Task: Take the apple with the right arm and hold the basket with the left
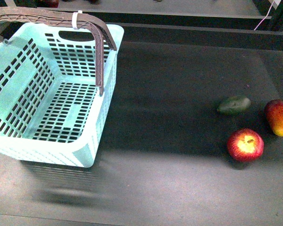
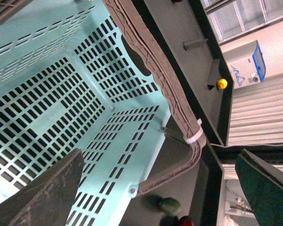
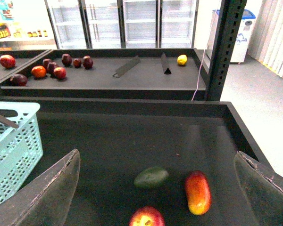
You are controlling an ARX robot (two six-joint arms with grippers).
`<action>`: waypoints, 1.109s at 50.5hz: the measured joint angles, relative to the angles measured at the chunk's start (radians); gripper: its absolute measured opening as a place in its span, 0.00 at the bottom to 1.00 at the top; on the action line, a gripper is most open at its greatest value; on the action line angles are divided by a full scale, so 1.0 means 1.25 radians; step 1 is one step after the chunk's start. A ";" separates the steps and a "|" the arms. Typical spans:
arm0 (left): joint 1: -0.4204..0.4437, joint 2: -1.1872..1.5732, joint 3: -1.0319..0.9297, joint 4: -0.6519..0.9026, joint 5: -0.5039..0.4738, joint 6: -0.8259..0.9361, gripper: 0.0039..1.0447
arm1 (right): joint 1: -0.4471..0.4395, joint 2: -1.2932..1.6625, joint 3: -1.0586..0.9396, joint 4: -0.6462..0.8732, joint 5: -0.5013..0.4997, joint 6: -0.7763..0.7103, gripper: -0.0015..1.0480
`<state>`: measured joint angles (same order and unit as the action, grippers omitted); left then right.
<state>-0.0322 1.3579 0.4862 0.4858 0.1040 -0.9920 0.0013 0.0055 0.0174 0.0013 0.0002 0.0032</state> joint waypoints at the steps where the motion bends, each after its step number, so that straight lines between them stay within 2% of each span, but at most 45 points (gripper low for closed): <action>1: -0.002 0.033 0.022 0.007 -0.002 -0.018 0.94 | 0.000 0.000 0.000 0.000 0.000 0.000 0.92; 14: -0.006 0.271 0.214 0.029 -0.016 -0.111 0.94 | 0.000 0.000 0.000 0.000 0.000 0.000 0.92; 35: -0.021 0.468 0.425 -0.010 -0.036 -0.210 0.94 | 0.000 0.000 0.000 0.000 0.000 0.000 0.92; 47: -0.031 0.503 0.489 -0.023 -0.043 -0.231 0.94 | 0.000 0.000 0.000 0.000 0.000 0.000 0.92; 49: -0.031 0.503 0.491 -0.027 -0.045 -0.230 0.91 | 0.000 0.000 0.000 0.000 0.000 0.000 0.92; 56: -0.031 0.519 0.497 -0.043 -0.048 -0.231 0.69 | 0.000 0.000 0.000 0.000 0.000 0.000 0.92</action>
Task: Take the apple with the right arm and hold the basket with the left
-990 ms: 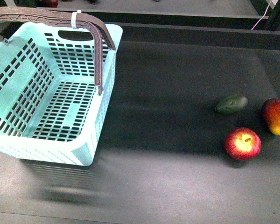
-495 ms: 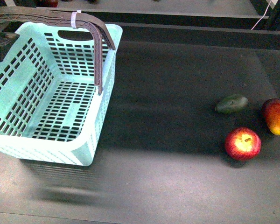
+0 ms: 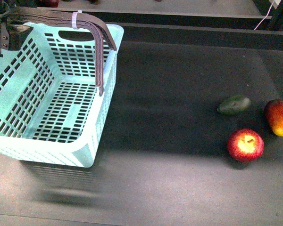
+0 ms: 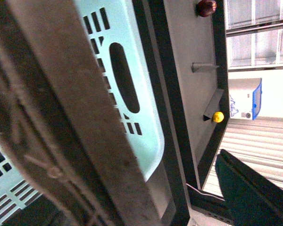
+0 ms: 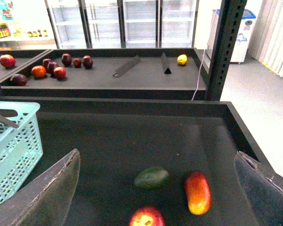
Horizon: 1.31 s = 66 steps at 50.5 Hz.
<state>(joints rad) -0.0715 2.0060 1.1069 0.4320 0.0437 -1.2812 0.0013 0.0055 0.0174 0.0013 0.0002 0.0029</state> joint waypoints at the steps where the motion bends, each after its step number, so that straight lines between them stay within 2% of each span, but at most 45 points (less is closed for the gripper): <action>1: 0.000 0.002 0.000 -0.001 0.000 0.000 0.68 | 0.000 0.000 0.000 0.000 0.000 0.000 0.92; 15: -0.001 0.021 0.007 -0.012 -0.013 -0.006 0.26 | 0.000 0.000 0.000 0.000 0.000 0.000 0.92; 18: -0.001 0.021 0.009 -0.017 -0.012 -0.042 0.22 | 0.000 0.000 0.000 0.000 0.000 0.000 0.92; 27: -0.009 0.018 0.014 -0.021 -0.005 -0.069 0.17 | 0.000 0.000 0.000 0.000 0.000 0.000 0.92; 44: -0.031 -0.053 -0.026 -0.024 0.007 -0.028 0.17 | 0.000 0.000 0.000 0.000 0.000 0.000 0.92; 60: -0.086 -0.350 -0.119 -0.104 0.092 0.058 0.17 | 0.000 0.000 0.000 0.000 0.000 0.000 0.92; 66: -0.100 -0.431 -0.146 -0.135 0.101 0.073 0.17 | 0.000 0.000 0.000 0.000 0.000 0.000 0.92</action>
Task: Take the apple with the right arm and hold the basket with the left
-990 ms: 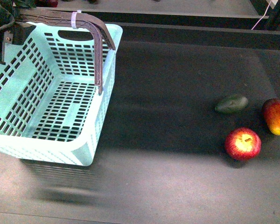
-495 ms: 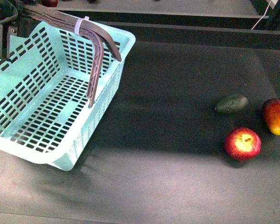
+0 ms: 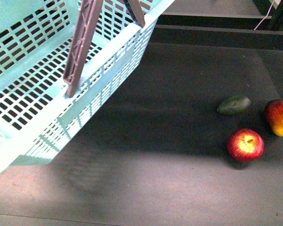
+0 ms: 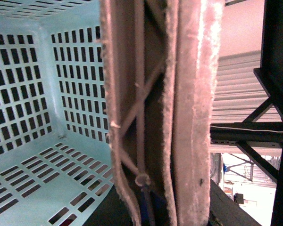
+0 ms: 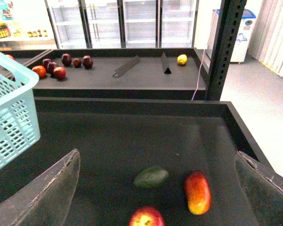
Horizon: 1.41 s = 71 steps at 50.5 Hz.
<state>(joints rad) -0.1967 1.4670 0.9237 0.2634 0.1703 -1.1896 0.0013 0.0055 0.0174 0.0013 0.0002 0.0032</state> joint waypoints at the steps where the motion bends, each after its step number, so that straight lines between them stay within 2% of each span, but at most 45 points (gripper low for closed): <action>1: -0.001 -0.005 -0.002 -0.002 0.000 0.001 0.17 | 0.000 0.000 0.000 0.000 0.000 0.000 0.92; 17: -0.056 -0.099 -0.012 -0.034 0.013 0.078 0.17 | 0.000 0.000 0.000 0.000 0.000 0.000 0.92; 42: -0.146 -0.092 -0.040 -0.041 -0.010 0.095 0.17 | 0.000 0.000 0.000 0.000 0.000 0.000 0.92; 53: -0.217 -0.051 -0.040 -0.033 -0.001 0.102 0.17 | 0.000 0.000 0.000 0.000 0.000 0.000 0.92; 71: -0.262 -0.042 -0.040 -0.011 -0.010 0.111 0.17 | 0.000 0.000 0.000 0.000 0.000 0.000 0.92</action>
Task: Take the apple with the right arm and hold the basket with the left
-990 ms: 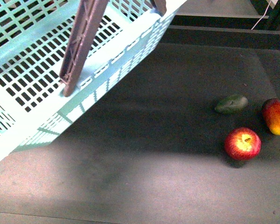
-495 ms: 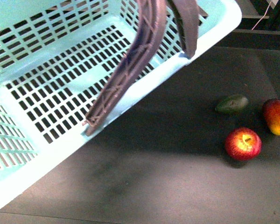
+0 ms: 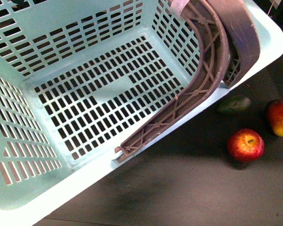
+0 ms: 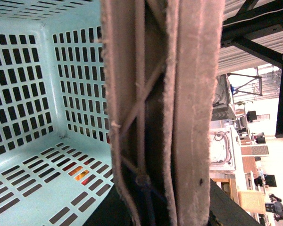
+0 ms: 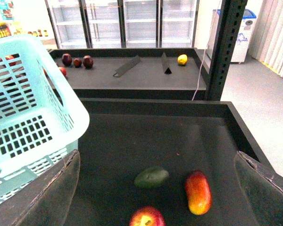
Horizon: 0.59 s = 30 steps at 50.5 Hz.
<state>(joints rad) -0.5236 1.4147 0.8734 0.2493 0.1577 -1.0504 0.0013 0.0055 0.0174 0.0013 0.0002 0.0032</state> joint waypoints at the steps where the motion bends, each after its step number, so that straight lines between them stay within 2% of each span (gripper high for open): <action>1: -0.001 0.000 0.000 0.000 0.000 0.000 0.17 | 0.000 0.000 0.000 0.000 0.000 0.000 0.92; 28: -0.004 0.000 0.000 0.001 0.000 0.005 0.16 | 0.000 0.000 0.000 0.000 0.000 0.000 0.92; 30: -0.004 0.000 0.000 0.001 0.000 0.005 0.16 | -0.003 0.029 0.024 -0.068 -0.029 0.020 0.92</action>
<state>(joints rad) -0.5289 1.4147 0.8734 0.2504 0.1574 -1.0439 -0.0021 0.0422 0.0479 -0.0834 -0.0357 0.0280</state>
